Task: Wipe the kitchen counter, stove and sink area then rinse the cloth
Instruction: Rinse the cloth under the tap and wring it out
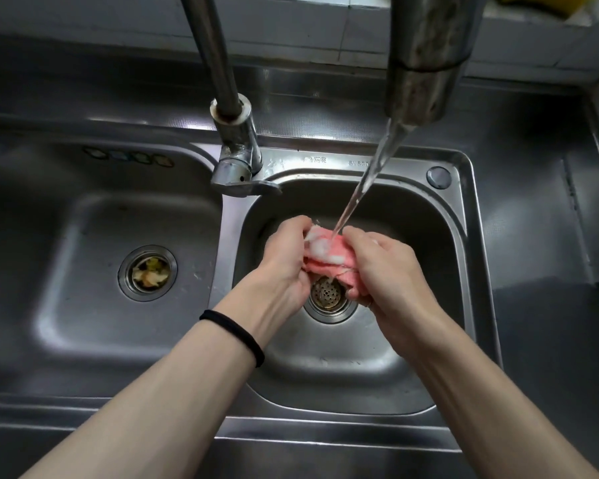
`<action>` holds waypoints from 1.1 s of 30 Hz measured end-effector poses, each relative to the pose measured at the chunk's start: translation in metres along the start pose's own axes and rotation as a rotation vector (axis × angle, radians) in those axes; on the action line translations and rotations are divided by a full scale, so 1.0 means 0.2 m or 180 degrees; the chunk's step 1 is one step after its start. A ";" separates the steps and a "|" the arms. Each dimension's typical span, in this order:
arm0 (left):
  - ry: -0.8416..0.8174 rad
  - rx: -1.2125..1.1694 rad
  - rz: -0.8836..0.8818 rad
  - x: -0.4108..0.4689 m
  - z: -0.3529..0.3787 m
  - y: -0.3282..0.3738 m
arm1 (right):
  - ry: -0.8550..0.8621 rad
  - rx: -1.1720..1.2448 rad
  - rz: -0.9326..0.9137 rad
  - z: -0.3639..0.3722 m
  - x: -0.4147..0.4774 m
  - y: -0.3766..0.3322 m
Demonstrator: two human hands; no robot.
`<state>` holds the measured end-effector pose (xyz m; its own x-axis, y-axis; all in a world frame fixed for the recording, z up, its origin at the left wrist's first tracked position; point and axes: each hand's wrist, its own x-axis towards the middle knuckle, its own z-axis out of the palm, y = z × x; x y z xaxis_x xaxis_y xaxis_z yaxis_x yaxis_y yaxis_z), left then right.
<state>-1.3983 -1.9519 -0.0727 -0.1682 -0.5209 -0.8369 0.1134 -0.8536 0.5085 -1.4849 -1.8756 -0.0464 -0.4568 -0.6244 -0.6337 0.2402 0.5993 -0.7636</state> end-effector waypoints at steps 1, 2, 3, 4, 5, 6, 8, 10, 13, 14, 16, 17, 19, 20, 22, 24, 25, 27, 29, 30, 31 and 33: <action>-0.0010 0.0049 -0.0086 -0.01 0.02 0.01 | 0.0086 -0.0130 -0.0179 0.01 -0.02 -0.01; -0.0053 0.0152 -0.0141 -0.02 0.03 0.01 | 0.0192 -0.0342 -0.0416 0.02 -0.04 -0.02; -0.0107 0.0204 -0.0184 -0.03 0.04 0.01 | 0.0288 -0.0628 -0.0674 0.04 -0.06 -0.02; -0.0183 0.0229 -0.0216 -0.03 0.04 0.00 | 0.0367 -0.0916 -0.0927 0.07 -0.08 -0.03; -0.0290 0.0235 -0.0183 -0.05 0.04 0.00 | 0.0449 -0.1157 -0.1158 0.09 -0.11 -0.04; -0.0355 0.0238 -0.0077 -0.05 0.04 0.00 | 0.0540 -0.1324 -0.1381 0.12 -0.13 -0.04; -0.0404 0.0433 0.0200 -0.06 0.02 -0.01 | 0.0653 -0.1482 -0.1803 0.17 -0.17 -0.03; -0.0468 0.0730 0.0300 -0.05 -0.01 -0.01 | 0.0816 -0.1690 -0.2266 0.21 -0.18 0.00; -0.0511 0.0680 0.0147 -0.04 -0.05 -0.02 | 0.1140 -0.2161 -0.2861 0.25 -0.13 0.07; -0.0537 0.0533 -0.0016 -0.04 -0.05 -0.02 | 0.1190 -0.2296 -0.2916 0.25 -0.11 0.09; -0.0265 0.0743 -0.0067 -0.07 -0.05 0.00 | 0.1198 -0.2612 -0.2719 0.25 -0.04 0.11; -0.0254 0.0591 -0.0151 -0.07 -0.07 0.00 | 0.1157 -0.2746 -0.2457 0.23 0.01 0.11; -0.0288 0.0454 0.0006 -0.06 -0.07 0.00 | 0.0952 -0.2690 -0.1672 0.17 0.12 0.12; -0.0265 0.0589 0.0097 -0.06 -0.06 -0.02 | 0.0763 -0.2478 -0.1254 0.14 0.16 0.12; -0.0228 0.0705 0.0282 -0.07 -0.05 -0.04 | 0.0263 -0.1586 -0.0537 0.10 0.22 0.13; -0.0173 0.0652 0.0402 -0.07 -0.05 -0.05 | -0.0114 -0.0524 0.0110 0.08 0.22 0.12; -0.0111 0.0527 0.0460 -0.06 -0.06 -0.04 | -0.0214 -0.0239 0.0270 0.07 0.21 0.11; 0.0063 0.0267 0.0379 -0.03 -0.08 -0.03 | -0.0252 -0.0241 0.0219 0.06 0.18 0.08; 0.0153 0.0113 0.0175 0.00 -0.10 -0.03 | -0.0099 -0.0371 -0.0193 0.06 0.12 0.05; 0.0119 0.0077 0.0117 0.00 -0.11 -0.03 | 0.0005 -0.0497 -0.0470 0.07 0.08 0.02; 0.0028 0.0057 0.0066 0.01 -0.11 -0.04 | 0.0098 -0.0684 -0.0766 0.09 0.04 0.01; -0.0410 0.0021 0.0035 -0.01 -0.09 -0.07 | 0.0210 -0.1112 -0.1224 0.15 -0.05 -0.02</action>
<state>-1.3816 -1.9387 -0.0818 -0.2913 -0.5267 -0.7986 0.1096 -0.8477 0.5191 -1.4551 -1.8862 -0.0402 -0.5114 -0.8061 -0.2977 -0.2506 0.4713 -0.8456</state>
